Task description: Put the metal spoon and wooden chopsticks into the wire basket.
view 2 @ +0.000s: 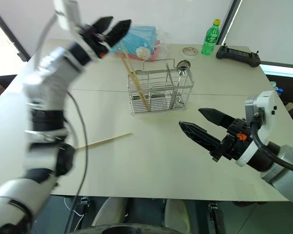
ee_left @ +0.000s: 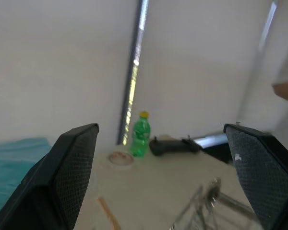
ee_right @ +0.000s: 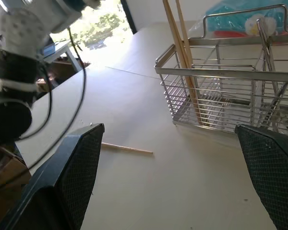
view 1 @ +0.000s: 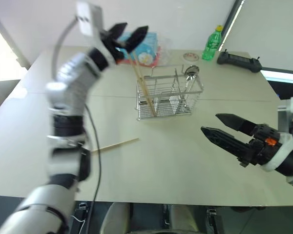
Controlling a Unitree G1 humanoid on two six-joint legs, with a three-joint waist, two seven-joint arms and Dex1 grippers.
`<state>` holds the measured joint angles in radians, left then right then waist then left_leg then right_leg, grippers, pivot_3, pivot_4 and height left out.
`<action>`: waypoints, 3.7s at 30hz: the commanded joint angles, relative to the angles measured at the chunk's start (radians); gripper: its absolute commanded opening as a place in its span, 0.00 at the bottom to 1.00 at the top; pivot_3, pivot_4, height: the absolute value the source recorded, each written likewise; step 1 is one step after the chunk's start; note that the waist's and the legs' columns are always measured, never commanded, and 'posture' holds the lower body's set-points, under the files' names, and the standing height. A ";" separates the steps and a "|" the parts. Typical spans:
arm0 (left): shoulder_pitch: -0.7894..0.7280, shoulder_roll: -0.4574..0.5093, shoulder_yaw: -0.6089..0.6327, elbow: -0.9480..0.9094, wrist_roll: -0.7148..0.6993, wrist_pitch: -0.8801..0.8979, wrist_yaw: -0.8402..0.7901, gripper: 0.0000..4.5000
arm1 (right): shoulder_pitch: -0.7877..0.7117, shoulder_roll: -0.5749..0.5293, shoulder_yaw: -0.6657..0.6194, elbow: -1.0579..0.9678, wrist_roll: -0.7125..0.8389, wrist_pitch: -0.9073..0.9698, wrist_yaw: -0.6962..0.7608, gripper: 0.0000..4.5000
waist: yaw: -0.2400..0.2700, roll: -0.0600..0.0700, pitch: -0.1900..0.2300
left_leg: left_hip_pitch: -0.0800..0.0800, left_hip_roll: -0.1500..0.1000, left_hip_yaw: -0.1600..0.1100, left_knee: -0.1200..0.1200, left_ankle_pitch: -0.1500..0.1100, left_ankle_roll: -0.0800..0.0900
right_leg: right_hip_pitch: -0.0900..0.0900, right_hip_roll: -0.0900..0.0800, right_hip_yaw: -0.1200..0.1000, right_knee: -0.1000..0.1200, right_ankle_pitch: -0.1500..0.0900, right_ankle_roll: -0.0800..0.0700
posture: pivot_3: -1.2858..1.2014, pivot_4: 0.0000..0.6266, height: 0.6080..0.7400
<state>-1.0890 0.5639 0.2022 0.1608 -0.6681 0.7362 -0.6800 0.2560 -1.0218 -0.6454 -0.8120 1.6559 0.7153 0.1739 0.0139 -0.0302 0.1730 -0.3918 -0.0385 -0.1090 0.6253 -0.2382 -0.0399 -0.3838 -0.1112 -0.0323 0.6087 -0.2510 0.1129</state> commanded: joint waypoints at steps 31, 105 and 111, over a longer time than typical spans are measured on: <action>0.295 0.203 -0.704 -0.084 0.615 -0.251 -0.665 0.98 | 0.068 0.056 0.090 -0.114 -0.158 -0.005 0.098 1.00 | 0.023 0.007 -0.002 | -0.002 0.002 0.005 -0.010 0.000 0.001 | -0.004 -0.003 0.001 -0.009 -0.001 -0.003 | 0.52 0.24 0.85; -0.181 -0.356 0.109 0.198 0.174 -0.371 0.207 0.01 | -0.207 0.015 0.075 0.021 -0.190 -0.001 0.117 1.00 | 0.023 0.007 -0.003 | 0.000 -0.001 0.004 0.003 -0.001 0.002 | 0.005 -0.003 0.000 -0.010 0.007 0.010 | 0.52 0.24 0.85; -0.230 -0.406 0.088 0.227 0.141 -0.386 0.200 0.01 | -0.178 0.027 0.061 0.007 -0.183 -0.006 0.077 1.00 | 0.026 0.006 -0.003 | -0.001 -0.001 0.003 0.004 -0.002 0.003 | 0.006 -0.003 0.000 -0.011 0.007 0.010 | 0.52 0.24 0.85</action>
<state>-1.3048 0.1778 0.3062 0.4107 -0.5135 0.3733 -0.4738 0.0811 -1.0012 -0.5540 -0.7851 1.4580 0.7290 0.2620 0.0403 -0.0239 0.1699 -0.3925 -0.0399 -0.1055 0.6290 -0.2401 -0.0370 -0.3770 -0.1145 -0.0325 0.5969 -0.2441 0.1227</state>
